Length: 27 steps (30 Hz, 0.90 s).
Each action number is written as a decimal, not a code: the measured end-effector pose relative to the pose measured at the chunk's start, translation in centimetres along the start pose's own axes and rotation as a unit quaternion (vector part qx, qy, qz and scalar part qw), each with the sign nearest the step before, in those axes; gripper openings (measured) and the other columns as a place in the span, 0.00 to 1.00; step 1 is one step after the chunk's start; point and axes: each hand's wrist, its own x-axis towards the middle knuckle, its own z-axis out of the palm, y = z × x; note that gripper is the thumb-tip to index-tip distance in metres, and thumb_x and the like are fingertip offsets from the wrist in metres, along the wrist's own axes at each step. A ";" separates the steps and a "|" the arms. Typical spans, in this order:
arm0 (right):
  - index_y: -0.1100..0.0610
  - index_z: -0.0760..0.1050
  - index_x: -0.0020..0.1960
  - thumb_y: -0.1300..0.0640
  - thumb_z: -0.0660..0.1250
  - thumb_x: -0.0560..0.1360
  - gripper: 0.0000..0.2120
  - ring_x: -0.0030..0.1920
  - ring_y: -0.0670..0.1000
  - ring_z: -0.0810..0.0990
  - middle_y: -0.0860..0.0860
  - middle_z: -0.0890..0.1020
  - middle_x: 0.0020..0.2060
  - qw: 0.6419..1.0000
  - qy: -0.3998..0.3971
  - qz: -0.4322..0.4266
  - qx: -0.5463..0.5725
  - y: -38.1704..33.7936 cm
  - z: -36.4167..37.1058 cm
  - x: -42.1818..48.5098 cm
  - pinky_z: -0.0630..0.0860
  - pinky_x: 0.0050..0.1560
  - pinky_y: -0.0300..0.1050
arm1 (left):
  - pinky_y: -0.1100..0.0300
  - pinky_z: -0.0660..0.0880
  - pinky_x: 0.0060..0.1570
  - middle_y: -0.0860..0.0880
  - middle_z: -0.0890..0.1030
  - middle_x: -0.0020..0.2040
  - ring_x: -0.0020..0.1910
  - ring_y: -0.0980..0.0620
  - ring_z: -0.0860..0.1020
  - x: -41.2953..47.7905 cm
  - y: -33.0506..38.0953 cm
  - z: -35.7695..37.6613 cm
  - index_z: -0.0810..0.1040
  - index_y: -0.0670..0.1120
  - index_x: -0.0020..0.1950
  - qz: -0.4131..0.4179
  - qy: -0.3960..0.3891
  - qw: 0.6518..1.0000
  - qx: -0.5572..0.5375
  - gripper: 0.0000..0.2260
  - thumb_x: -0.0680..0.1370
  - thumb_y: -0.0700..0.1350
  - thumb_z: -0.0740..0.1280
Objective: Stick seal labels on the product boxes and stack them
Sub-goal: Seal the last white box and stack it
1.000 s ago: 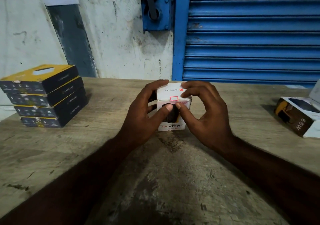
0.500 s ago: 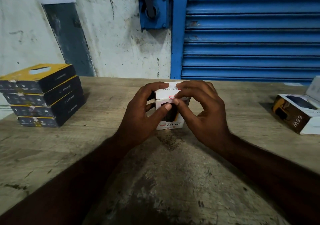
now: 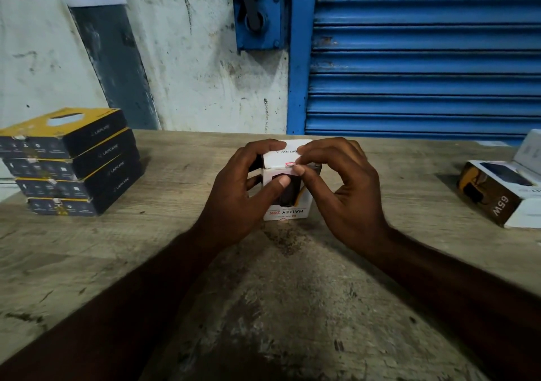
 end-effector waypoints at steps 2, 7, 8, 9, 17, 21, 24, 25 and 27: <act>0.58 0.82 0.50 0.61 0.71 0.78 0.02 0.54 0.54 0.80 0.51 0.83 0.49 1.000 -0.001 0.000 -0.002 0.0 0.0 0.0 0.72 0.56 0.47 | 0.56 0.80 0.58 0.50 0.78 0.64 0.63 0.51 0.78 0.0 0.1 0.0 0.73 0.50 0.68 -0.001 -0.003 1.000 -0.004 0.18 0.78 0.44 0.69; 0.59 0.82 0.50 0.61 0.71 0.78 0.02 0.53 0.54 0.79 0.52 0.82 0.48 1.000 -0.001 -0.001 -0.005 0.0 0.0 0.1 0.71 0.56 0.45 | 0.52 0.80 0.58 0.50 0.78 0.64 0.63 0.50 0.78 0.0 -0.1 0.1 0.73 0.49 0.68 -0.001 -0.004 1.000 -0.004 0.18 0.78 0.44 0.69; 0.59 0.82 0.50 0.61 0.71 0.78 0.02 0.53 0.54 0.79 0.52 0.82 0.48 1.000 0.000 -0.001 -0.006 0.0 0.0 0.2 0.71 0.56 0.45 | 0.52 0.80 0.58 0.50 0.78 0.64 0.63 0.50 0.78 0.0 -0.1 0.1 0.73 0.49 0.68 -0.002 -0.004 1.000 -0.004 0.18 0.78 0.44 0.69; 0.59 0.82 0.50 0.61 0.71 0.78 0.02 0.52 0.54 0.79 0.52 0.82 0.48 1.000 0.000 0.000 -0.006 0.0 0.0 0.1 0.71 0.56 0.44 | 0.51 0.80 0.58 0.50 0.78 0.64 0.63 0.50 0.78 0.0 -0.1 0.1 0.73 0.49 0.68 -0.003 -0.004 1.000 -0.003 0.18 0.78 0.44 0.69; 0.58 0.82 0.50 0.60 0.71 0.78 0.03 0.52 0.54 0.79 0.51 0.83 0.48 1.000 0.005 0.014 -0.004 0.2 0.0 0.2 0.72 0.55 0.45 | 0.47 0.80 0.59 0.50 0.78 0.65 0.64 0.50 0.78 0.1 -0.1 0.1 0.73 0.50 0.68 -0.007 -0.004 1.000 0.002 0.19 0.78 0.44 0.69; 0.58 0.82 0.50 0.60 0.71 0.78 0.02 0.51 0.53 0.79 0.50 0.84 0.48 1.000 0.008 0.016 -0.001 0.2 0.0 0.2 0.72 0.54 0.45 | 0.46 0.79 0.60 0.49 0.78 0.65 0.64 0.50 0.78 0.1 0.0 0.1 0.73 0.49 0.68 -0.007 -0.003 1.000 0.002 0.19 0.78 0.44 0.69; 0.58 0.82 0.50 0.60 0.70 0.79 0.02 0.50 0.52 0.79 0.49 0.83 0.47 1.000 0.011 0.026 -0.003 0.0 0.0 0.3 0.72 0.53 0.45 | 0.45 0.79 0.60 0.50 0.78 0.65 0.65 0.50 0.78 0.0 0.0 0.1 0.74 0.50 0.68 -0.007 -0.004 1.000 0.008 0.19 0.78 0.45 0.69; 0.58 0.81 0.50 0.60 0.70 0.79 0.03 0.51 0.51 0.79 0.49 0.83 0.47 0.999 0.019 0.041 0.006 -0.1 0.0 0.3 0.73 0.53 0.44 | 0.45 0.79 0.59 0.50 0.78 0.65 0.65 0.50 0.78 0.0 0.0 0.1 0.74 0.50 0.68 -0.007 -0.004 1.000 0.008 0.19 0.78 0.45 0.70; 0.57 0.80 0.51 0.59 0.69 0.80 0.02 0.52 0.50 0.80 0.49 0.82 0.47 0.995 0.038 0.082 0.043 -0.3 -0.1 0.4 0.75 0.54 0.44 | 0.47 0.80 0.59 0.51 0.78 0.65 0.65 0.52 0.78 0.0 0.0 0.1 0.74 0.51 0.68 -0.013 -0.001 1.000 0.008 0.19 0.78 0.46 0.69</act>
